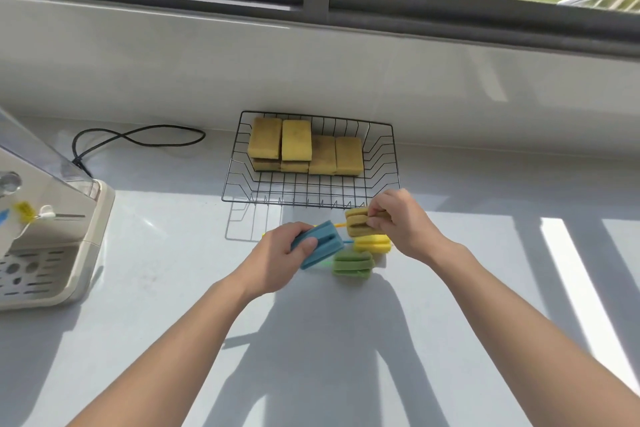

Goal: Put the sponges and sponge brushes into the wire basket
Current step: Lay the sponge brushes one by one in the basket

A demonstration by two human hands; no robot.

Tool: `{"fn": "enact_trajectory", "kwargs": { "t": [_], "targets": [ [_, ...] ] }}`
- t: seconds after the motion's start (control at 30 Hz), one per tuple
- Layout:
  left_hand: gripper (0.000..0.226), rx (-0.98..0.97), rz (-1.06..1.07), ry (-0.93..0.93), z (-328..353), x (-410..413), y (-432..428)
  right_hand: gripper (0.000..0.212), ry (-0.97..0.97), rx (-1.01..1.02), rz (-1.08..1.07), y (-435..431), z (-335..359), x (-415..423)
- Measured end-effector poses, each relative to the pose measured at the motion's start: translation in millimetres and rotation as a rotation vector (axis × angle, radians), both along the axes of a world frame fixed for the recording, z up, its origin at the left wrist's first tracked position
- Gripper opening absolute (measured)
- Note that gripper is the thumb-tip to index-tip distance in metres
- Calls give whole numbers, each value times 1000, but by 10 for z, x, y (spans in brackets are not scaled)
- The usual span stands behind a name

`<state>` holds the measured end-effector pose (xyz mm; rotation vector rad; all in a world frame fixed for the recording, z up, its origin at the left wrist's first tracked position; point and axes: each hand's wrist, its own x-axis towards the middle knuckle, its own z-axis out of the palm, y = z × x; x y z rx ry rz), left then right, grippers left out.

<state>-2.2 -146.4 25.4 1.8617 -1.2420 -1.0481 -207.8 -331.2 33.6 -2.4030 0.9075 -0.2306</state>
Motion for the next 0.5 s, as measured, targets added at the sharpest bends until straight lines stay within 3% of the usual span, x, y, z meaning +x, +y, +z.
{"fn": "enact_trajectory", "kwargs": {
  "t": [0.17, 0.5],
  "targets": [
    [25, -88, 8, 57, 219, 94, -141, 10, -43, -63, -56, -213, 221, 4],
    [18, -132, -37, -33, 422, 254, -471, 5, -109, -52, -124, -615, 243, 200]
  ]
}}
